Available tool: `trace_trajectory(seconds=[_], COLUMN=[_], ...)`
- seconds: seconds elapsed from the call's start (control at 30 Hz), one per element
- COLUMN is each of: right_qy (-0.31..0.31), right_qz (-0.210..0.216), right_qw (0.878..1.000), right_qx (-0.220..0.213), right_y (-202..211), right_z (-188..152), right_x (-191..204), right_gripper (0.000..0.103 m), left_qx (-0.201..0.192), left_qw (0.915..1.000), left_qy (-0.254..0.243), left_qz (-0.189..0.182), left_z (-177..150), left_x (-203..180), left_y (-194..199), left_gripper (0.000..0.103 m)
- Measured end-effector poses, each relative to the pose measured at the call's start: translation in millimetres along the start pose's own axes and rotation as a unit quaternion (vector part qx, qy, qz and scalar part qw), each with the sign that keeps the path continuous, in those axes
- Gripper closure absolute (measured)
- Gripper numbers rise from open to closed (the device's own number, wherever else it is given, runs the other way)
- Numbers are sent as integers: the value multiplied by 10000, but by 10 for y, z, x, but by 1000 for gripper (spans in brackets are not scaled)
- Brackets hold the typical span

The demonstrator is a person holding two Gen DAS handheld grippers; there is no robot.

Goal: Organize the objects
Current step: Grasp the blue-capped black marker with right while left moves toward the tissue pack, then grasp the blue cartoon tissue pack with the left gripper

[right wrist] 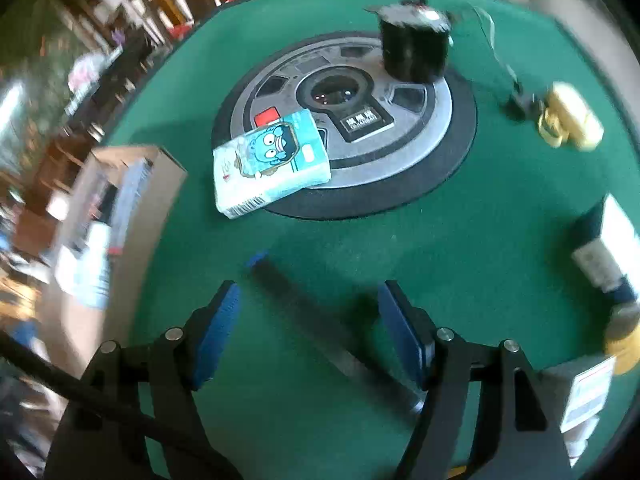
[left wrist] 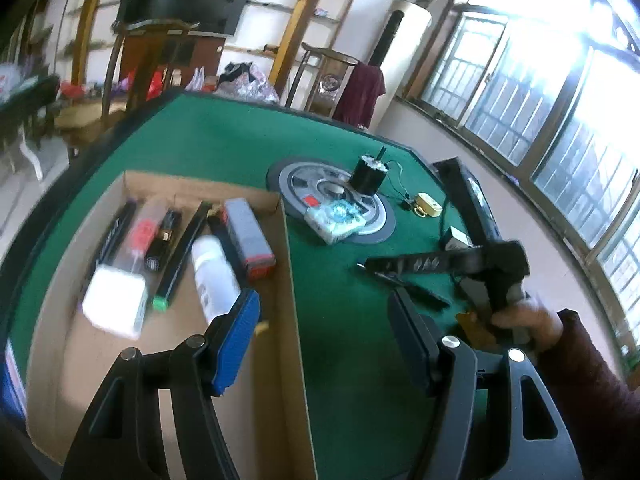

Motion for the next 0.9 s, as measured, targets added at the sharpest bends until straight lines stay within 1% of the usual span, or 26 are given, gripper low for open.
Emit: trace_trajectory(seconds=[0.07, 0.1, 0.13, 0.23, 0.27, 0.33, 0.4, 0.47, 0.5, 0.53, 0.6, 0.63, 0.7, 0.73, 0.77, 0.83, 0.9], right_qy=[227, 349, 417, 302, 191, -127, -357, -591, -660, -755, -920, -1020, -1148, -1182, -1186, -1159, -1145], right_qz=[-419, -636, -706, -695, -679, -588, -497, -245, -135, 2, 230, 364, 545, 595, 604, 567, 514], right_qw=[9987, 9971, 9962, 9965, 9967, 9970, 9966, 9959, 9954, 9945, 9923, 9906, 9882, 9876, 9874, 9878, 9881], right_qx=[-165, -231, -296, -366, -401, -479, -544, -641, -683, -727, -797, -835, -852, -848, -856, -872, -890], right_y=[-9, -8, 23, 95, 115, 160, 196, 224, 216, 232, 223, 230, 239, 244, 248, 233, 242], right_z=[6, 0, -22, -121, -146, -205, -262, -316, -329, -353, -355, -365, -378, -380, -379, -366, -370], right_x=[2, -46, -52, -140, -193, -333, -445, -515, -489, -527, -554, -578, -605, -614, -617, -581, -561], right_gripper=[52, 67, 74, 86, 86, 86, 86, 86, 86, 86, 86, 86, 86, 86, 86, 86, 85], left_qx=[99, 194, 248, 428, 513, 670, 900, 1118, 1233, 1431, 1725, 1884, 2096, 2179, 2228, 2404, 2338], left_qw=[9996, 9990, 9985, 9941, 9918, 9882, 9820, 9719, 9665, 9581, 9482, 9418, 9319, 9291, 9283, 9244, 9266], left_qy=[-232, -368, -456, -912, -1068, -1277, -1566, -1938, -2109, -2309, -2472, -2574, -2711, -2731, -2725, -2695, -2700], left_qz=[99, 147, 176, 409, 488, 520, 559, 728, 785, 903, 1003, 1062, 1190, 1211, 1202, 1226, 1174], left_z=[74, 117, 151, 304, 359, 433, 491, 534, 535, 521, 477, 452, 428, 415, 406, 377, 412], left_x=[-57, -90, -100, -164, -185, -220, -265, -271, -259, -226, -157, -109, -48, -14, 13, 74, 71], left_y=[-65, -119, -155, -353, -458, -663, -924, -1199, -1313, -1476, -1662, -1778, -1924, -1983, -2032, -2155, -2215], left_gripper=[43, 43, 43, 43, 43, 43, 43, 43, 43, 43, 43, 43, 43, 43, 43, 42, 41])
Point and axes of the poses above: each gripper's, at about its wrist camera, not at the fingertips, and y roughly against the way its jaws point, x to its left, z to its top, the point moved 10 cm from there along -y, roughly the way its jaws point, and after that the axes turned 13 degrees about -z, right-handed, at the moved point
